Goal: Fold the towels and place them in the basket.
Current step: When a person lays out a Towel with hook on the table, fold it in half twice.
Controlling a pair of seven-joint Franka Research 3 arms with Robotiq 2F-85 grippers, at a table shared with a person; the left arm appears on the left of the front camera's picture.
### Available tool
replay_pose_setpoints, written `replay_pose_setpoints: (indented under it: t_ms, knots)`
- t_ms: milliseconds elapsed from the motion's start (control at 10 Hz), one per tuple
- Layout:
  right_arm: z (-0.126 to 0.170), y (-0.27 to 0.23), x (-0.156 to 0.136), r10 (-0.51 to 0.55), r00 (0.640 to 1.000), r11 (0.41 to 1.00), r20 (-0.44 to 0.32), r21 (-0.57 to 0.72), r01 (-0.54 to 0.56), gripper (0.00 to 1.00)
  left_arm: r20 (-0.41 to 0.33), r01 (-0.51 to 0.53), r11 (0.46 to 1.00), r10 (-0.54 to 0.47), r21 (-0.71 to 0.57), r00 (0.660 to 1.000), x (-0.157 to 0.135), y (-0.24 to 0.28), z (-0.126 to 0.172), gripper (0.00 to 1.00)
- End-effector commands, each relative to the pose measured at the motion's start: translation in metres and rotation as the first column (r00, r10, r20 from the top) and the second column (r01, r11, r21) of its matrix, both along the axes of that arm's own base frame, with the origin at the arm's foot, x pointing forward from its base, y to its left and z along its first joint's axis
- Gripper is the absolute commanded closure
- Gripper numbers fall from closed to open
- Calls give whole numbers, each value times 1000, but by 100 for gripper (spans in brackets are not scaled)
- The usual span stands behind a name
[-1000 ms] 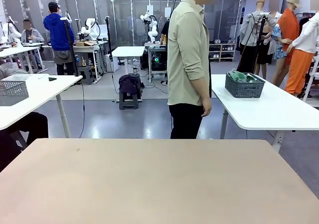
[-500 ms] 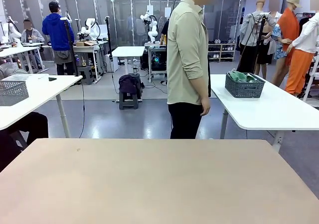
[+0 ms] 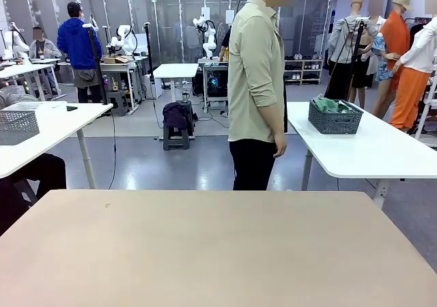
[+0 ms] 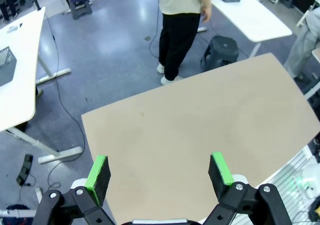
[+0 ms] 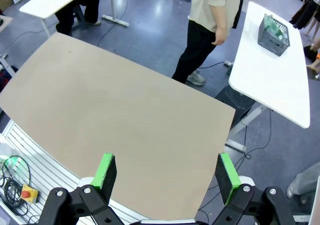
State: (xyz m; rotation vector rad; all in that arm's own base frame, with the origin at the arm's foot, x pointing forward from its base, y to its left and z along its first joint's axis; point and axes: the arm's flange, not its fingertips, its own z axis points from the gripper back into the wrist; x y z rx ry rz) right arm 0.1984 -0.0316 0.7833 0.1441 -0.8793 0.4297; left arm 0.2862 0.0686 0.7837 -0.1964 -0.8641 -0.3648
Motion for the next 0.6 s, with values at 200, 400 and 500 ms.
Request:
replay_pose_setpoints:
  t_ms: [200,400,500]
  knots:
    - [16,-34,3,21,999,999,-41,-24,-22,0,-75,33,996,-39,-85,996,-6,49,32,0]
    - [16,-40,5,16,998,999,-53,-29,-17,0,-93,46,995,-54,-85,994,-9,59,35,0]
    - [17,-40,5,16,998,999,-53,-29,-17,0,-106,52,995,-61,-83,992,-8,60,33,0]
